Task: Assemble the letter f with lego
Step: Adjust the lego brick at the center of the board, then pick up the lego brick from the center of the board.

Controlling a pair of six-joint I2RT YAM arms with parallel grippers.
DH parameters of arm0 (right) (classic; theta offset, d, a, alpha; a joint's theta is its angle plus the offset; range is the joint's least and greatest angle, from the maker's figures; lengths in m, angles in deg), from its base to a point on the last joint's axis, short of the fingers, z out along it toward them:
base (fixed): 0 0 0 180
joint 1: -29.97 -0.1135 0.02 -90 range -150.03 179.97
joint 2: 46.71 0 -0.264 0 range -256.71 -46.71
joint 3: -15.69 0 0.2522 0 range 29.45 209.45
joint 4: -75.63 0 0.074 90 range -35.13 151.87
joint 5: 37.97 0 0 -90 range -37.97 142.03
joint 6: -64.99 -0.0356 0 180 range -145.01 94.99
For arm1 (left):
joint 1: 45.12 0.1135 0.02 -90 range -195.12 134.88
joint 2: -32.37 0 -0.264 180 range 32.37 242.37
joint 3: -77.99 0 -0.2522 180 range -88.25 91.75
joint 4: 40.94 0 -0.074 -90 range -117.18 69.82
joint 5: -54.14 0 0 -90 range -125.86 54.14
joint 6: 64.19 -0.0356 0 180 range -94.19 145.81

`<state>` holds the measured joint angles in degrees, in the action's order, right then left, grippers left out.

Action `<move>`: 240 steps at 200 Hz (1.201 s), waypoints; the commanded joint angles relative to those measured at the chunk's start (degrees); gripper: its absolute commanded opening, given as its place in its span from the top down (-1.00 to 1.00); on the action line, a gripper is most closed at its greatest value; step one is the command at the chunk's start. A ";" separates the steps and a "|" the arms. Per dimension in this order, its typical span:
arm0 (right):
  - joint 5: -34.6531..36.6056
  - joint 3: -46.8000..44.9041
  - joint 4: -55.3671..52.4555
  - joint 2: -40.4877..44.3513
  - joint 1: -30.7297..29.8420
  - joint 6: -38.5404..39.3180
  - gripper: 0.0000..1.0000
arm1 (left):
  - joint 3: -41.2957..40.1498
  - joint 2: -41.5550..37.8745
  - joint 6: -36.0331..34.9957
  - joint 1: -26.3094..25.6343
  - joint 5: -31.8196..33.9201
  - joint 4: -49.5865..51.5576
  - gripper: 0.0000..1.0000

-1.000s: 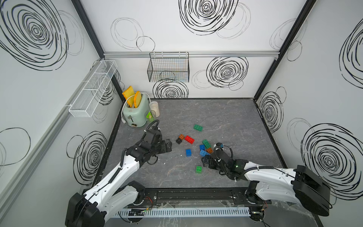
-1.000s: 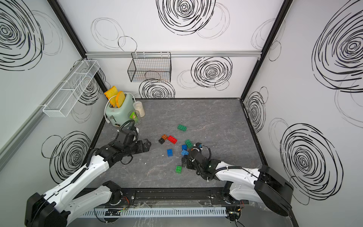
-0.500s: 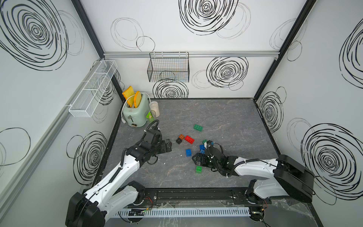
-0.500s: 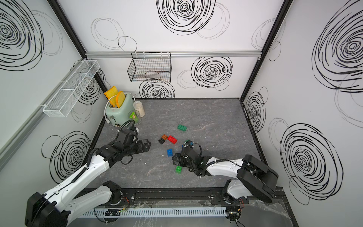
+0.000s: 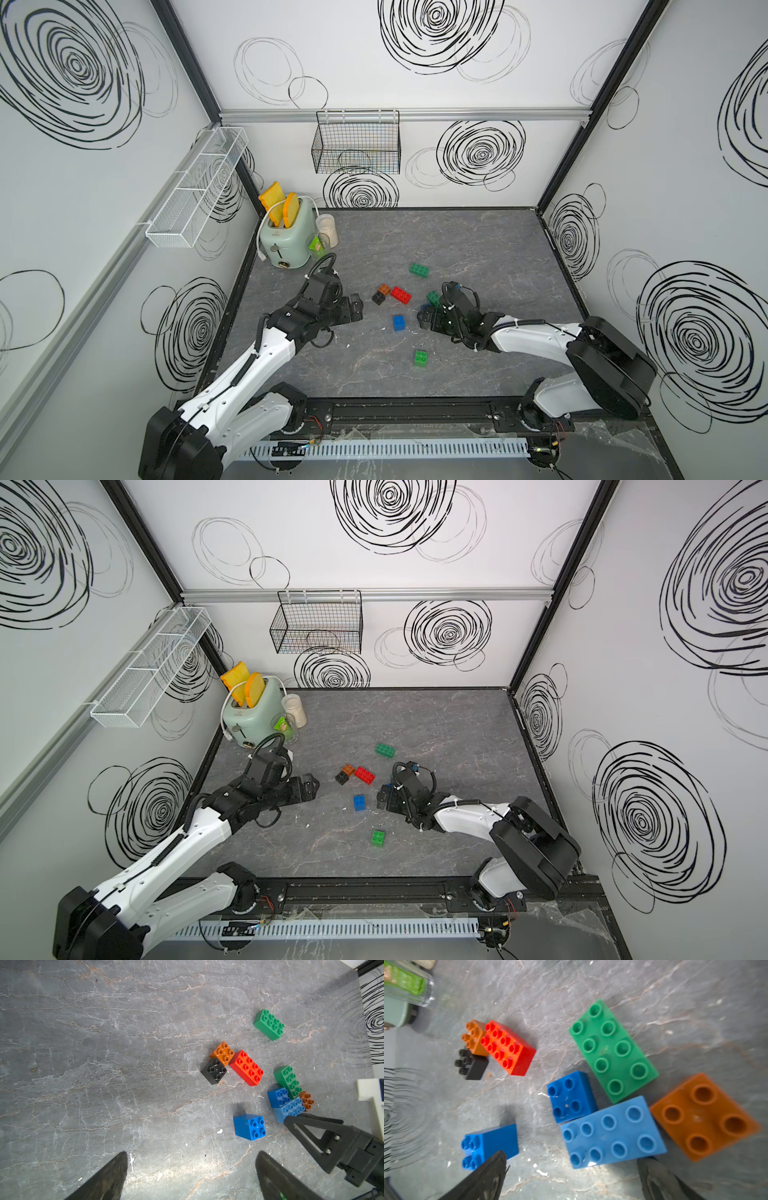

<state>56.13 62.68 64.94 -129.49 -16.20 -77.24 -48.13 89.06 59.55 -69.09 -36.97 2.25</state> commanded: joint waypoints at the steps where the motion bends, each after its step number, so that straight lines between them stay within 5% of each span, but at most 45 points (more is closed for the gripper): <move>1: 3.77 1.92 -12.51 -0.72 -1.36 4.30 -0.98 | -0.30 -0.34 -0.34 0.47 0.05 -1.83 -0.96; 70: 3.61 2.02 -10.40 -5.91 0.28 13.71 -0.98 | -0.44 -0.30 -0.43 0.76 -0.35 -2.10 -0.96; 203: 6.85 5.13 -12.03 -10.88 -1.80 17.33 -1.00 | -0.48 -0.02 -0.37 1.59 -0.56 -2.18 -0.96; 240: 8.18 5.18 -12.90 -11.16 -2.25 17.40 -0.80 | -0.48 0.35 -0.34 1.81 -0.57 -2.20 -0.96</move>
<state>65.77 69.63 59.85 -138.26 -17.71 -58.60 -48.24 89.06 59.55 -67.82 -37.36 2.23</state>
